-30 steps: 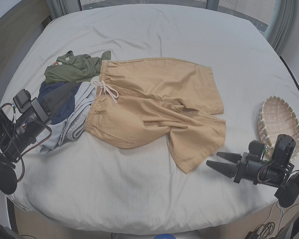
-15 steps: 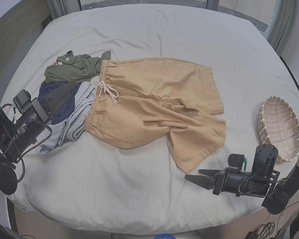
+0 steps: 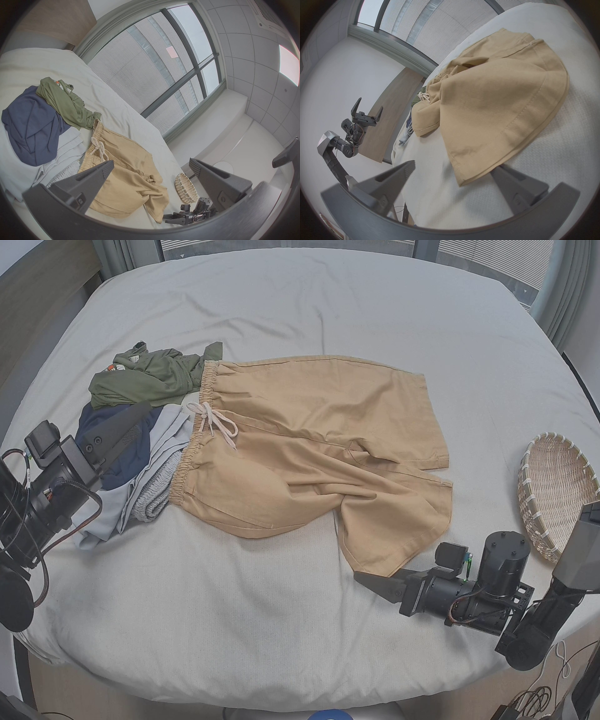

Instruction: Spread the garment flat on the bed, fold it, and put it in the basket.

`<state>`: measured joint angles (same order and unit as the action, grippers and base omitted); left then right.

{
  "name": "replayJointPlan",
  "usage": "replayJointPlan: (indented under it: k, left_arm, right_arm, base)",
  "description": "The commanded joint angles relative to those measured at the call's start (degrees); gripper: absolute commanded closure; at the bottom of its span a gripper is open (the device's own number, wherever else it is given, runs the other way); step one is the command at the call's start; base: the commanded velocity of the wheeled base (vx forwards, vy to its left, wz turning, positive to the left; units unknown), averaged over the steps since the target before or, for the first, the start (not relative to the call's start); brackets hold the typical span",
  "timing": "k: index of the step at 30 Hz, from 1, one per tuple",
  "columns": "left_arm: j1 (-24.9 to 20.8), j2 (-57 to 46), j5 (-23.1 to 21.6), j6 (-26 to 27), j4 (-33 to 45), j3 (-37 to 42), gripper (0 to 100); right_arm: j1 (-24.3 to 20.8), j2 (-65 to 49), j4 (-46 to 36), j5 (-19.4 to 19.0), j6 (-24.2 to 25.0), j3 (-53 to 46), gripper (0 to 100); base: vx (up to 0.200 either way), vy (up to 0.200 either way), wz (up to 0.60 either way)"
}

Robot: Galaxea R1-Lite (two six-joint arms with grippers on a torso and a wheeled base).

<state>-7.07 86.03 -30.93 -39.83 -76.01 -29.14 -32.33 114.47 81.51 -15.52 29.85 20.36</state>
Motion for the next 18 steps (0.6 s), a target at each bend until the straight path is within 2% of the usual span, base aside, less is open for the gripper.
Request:
replayJointPlan:
  k: [1,13,18]
  left_arm:
    - [0.13,-0.07,-0.01,0.01,-0.02,-0.13,0]
    - [0.22,-0.42,-0.01,0.01,-0.10,0.04,0]
    - [0.13,-0.07,0.08,0.01,0.25,0.66,0]
  right_arm:
    - [-0.45,1.72,0.06,-0.04,0.03,0.12,100]
    - [-1.07,1.81,0.14,0.14,0.12,-0.14,100]
    - [-0.28,-2.76,-1.00,0.23,-0.41,-6.47,100]
  base:
    - [0.000,0.000,0.00]
    - [0.000,0.000,0.00]
    - [0.000,0.000,0.00]
